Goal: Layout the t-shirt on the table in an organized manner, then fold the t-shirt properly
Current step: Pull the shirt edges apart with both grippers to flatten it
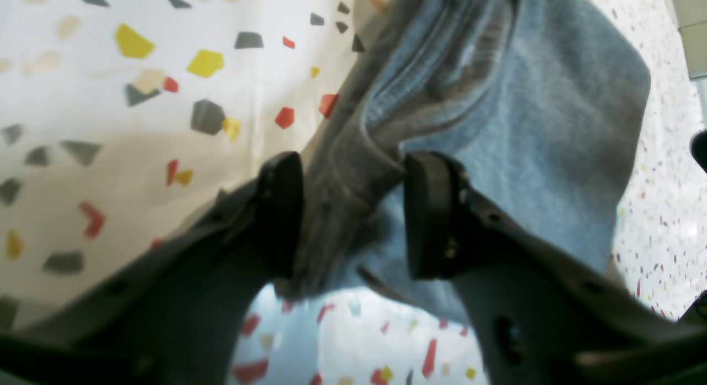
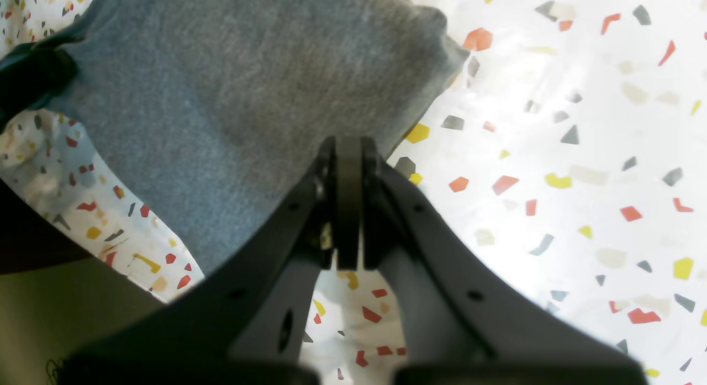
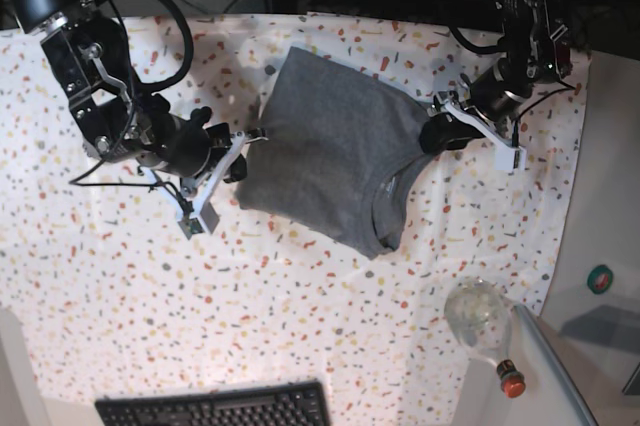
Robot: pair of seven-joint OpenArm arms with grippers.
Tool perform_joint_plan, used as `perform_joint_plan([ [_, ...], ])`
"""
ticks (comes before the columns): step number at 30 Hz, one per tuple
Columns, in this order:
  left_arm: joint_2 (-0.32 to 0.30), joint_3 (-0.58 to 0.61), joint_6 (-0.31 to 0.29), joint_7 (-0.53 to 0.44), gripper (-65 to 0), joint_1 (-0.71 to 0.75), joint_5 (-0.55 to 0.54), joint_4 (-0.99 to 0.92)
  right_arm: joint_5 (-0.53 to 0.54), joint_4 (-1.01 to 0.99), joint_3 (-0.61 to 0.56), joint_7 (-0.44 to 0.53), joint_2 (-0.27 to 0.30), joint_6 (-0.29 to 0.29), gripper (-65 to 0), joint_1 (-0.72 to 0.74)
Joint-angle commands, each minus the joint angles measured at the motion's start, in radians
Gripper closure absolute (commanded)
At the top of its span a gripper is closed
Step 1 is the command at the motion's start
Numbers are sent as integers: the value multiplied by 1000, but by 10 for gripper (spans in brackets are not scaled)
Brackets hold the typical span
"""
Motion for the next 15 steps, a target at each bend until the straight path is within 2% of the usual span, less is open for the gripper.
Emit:
perform_joint_plan([
  [1, -17, -3, -12, -19, -242, -13, -23, 2, 5, 16, 4, 17, 7, 10, 0, 15],
  [3, -17, -3, -12, -15, -183, -19, -23, -2, 5, 16, 4, 17, 7, 10, 0, 15],
  [6, -17, -3, -12, -13, 0, -10, -24, 36, 5, 16, 4, 17, 10, 10, 0, 15],
  [9, -17, -3, -11, -10, 0, -4, -24, 82, 5, 14, 4, 17, 10, 10, 0, 15],
  [13, -17, -4, -9, 114, 0, -4, -27, 150, 5, 14, 4, 17, 10, 10, 0, 16],
  [15, -13, -4, -9, 140, 0, -4, -27, 197, 5, 14, 4, 17, 10, 10, 0, 16],
])
